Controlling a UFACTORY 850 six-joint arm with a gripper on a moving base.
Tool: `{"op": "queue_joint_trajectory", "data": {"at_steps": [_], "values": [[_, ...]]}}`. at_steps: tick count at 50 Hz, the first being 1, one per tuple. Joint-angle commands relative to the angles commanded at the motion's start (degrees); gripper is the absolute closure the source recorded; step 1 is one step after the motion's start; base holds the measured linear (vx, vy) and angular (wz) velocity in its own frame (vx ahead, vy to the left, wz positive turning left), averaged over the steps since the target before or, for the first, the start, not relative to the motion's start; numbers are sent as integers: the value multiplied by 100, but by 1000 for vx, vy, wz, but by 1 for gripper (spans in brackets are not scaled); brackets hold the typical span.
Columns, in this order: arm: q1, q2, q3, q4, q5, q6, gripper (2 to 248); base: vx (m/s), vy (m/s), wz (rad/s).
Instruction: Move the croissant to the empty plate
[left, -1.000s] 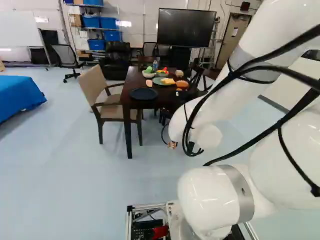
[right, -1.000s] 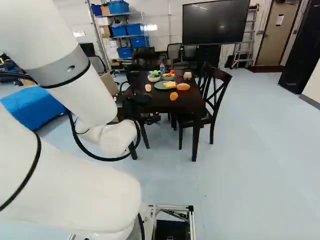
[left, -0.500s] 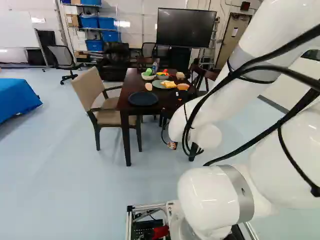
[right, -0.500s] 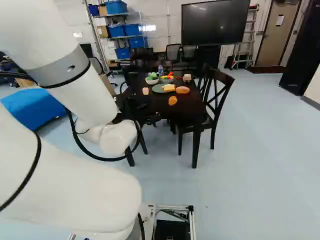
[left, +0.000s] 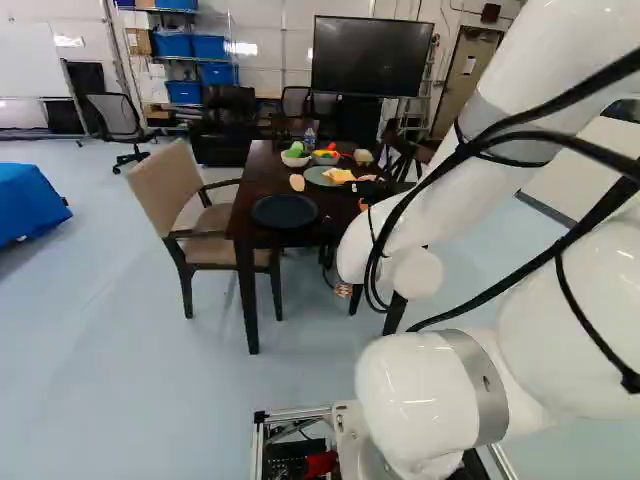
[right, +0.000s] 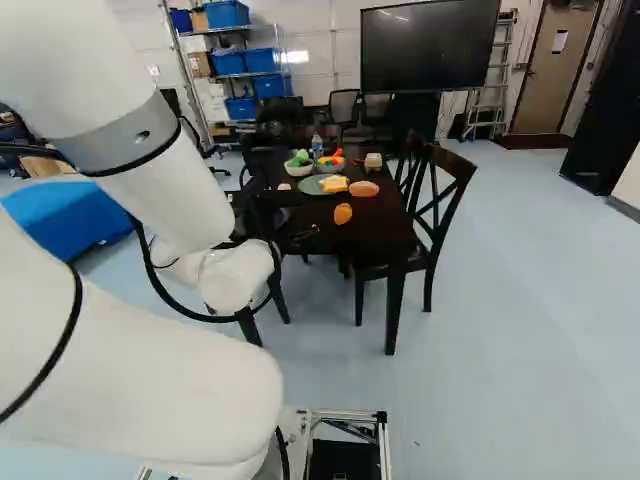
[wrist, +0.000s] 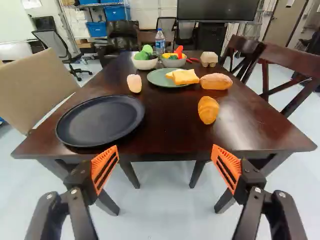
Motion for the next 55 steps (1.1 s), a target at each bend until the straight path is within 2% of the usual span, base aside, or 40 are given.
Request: {"op": "queue_joint_trajectory", "data": {"at_steps": [36, 55], "values": [[0, 0, 0, 0, 0, 0, 3, 183, -4, -18], [-2, -15, -13, 0, 0, 0, 3, 41, -2, -5]]}}
